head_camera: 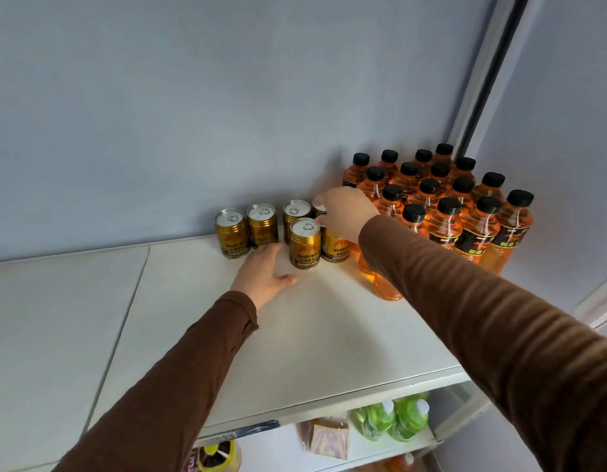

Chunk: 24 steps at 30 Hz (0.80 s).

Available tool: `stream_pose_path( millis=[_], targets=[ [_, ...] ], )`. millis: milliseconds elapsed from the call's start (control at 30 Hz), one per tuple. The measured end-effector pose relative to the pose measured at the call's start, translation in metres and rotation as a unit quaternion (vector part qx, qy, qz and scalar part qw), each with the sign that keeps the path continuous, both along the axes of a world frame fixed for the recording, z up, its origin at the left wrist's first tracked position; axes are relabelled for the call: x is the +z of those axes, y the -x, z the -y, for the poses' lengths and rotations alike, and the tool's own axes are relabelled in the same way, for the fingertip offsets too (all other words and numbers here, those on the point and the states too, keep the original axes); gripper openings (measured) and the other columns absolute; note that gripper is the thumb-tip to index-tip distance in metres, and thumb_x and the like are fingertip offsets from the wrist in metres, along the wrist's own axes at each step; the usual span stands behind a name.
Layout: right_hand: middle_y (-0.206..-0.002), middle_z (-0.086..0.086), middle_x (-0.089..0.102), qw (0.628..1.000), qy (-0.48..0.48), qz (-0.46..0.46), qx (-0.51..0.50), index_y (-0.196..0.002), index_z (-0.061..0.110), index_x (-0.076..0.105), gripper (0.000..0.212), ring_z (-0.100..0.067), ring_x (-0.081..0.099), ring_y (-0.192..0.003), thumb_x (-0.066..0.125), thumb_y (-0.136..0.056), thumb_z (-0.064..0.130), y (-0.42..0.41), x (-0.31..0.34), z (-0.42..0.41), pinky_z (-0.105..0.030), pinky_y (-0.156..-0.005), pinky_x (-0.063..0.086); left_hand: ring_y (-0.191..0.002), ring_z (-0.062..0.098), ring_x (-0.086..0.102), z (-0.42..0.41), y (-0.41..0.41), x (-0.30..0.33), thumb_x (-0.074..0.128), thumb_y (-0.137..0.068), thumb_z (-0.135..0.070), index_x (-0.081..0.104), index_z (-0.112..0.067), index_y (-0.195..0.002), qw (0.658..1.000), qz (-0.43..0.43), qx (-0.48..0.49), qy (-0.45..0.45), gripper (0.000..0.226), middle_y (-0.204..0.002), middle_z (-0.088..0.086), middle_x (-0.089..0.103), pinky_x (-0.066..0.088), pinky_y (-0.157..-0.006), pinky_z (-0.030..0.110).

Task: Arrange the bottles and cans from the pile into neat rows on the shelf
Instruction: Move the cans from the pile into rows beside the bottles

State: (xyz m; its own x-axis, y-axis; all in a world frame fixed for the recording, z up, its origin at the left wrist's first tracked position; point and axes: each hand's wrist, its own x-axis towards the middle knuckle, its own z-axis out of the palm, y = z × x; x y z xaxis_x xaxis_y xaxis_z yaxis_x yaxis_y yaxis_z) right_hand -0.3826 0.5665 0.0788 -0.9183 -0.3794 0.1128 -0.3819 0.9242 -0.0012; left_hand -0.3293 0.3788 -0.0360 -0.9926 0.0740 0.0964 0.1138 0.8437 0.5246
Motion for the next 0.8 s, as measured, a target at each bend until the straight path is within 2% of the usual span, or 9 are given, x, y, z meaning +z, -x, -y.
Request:
stream_pose_path(
  millis=[100,333,567,800],
  targets=[
    [-0.128,-0.010,0.061,0.997,0.073,0.000,0.029,-0.135,0.020,0.055,0.043,-0.030,0.052,-0.120,0.057,-0.095,0.035,-0.022,-0.003,0.011,-0.039,-0.095,0.045,-0.136,0.024,0.038,0.021,-0.025,0.014,0.071,-0.086,-0.043,0.036,-0.021,-0.149,0.998,-0.015,-0.005,0.058,0.075,-0.151,0.005,0.042,0.035,-0.111,0.036],
    [-0.133,-0.006,0.055,0.989,0.111,-0.003,0.101,-0.140,0.020,0.049,0.058,-0.027,0.041,-0.126,0.064,-0.088,0.043,-0.082,-0.030,0.059,-0.039,-0.101,0.042,-0.135,0.017,0.033,0.085,-0.092,0.036,0.065,-0.090,-0.044,0.034,-0.024,-0.149,0.989,-0.044,0.042,0.138,0.069,-0.149,-0.003,0.042,0.036,-0.108,0.034],
    [-0.139,-0.001,0.051,0.982,0.127,-0.023,0.141,-0.144,0.025,0.045,0.064,-0.024,0.040,-0.128,0.065,-0.087,0.046,-0.139,-0.056,0.141,-0.039,-0.102,0.041,-0.140,0.017,0.029,0.166,-0.163,0.038,0.063,-0.091,-0.046,0.031,-0.024,-0.152,0.984,-0.038,0.096,0.147,0.072,-0.153,-0.004,0.037,0.032,-0.110,0.032],
    [-0.140,0.002,0.050,0.979,0.135,-0.020,0.153,-0.144,0.028,0.044,0.063,-0.022,0.040,-0.128,0.065,-0.087,0.047,-0.210,-0.070,0.264,-0.036,-0.101,0.040,-0.139,0.016,0.029,0.288,-0.243,0.034,0.066,-0.089,-0.044,0.037,-0.023,-0.150,0.979,-0.056,0.132,0.143,0.070,-0.151,-0.004,0.040,0.033,-0.109,0.032]
  ],
)
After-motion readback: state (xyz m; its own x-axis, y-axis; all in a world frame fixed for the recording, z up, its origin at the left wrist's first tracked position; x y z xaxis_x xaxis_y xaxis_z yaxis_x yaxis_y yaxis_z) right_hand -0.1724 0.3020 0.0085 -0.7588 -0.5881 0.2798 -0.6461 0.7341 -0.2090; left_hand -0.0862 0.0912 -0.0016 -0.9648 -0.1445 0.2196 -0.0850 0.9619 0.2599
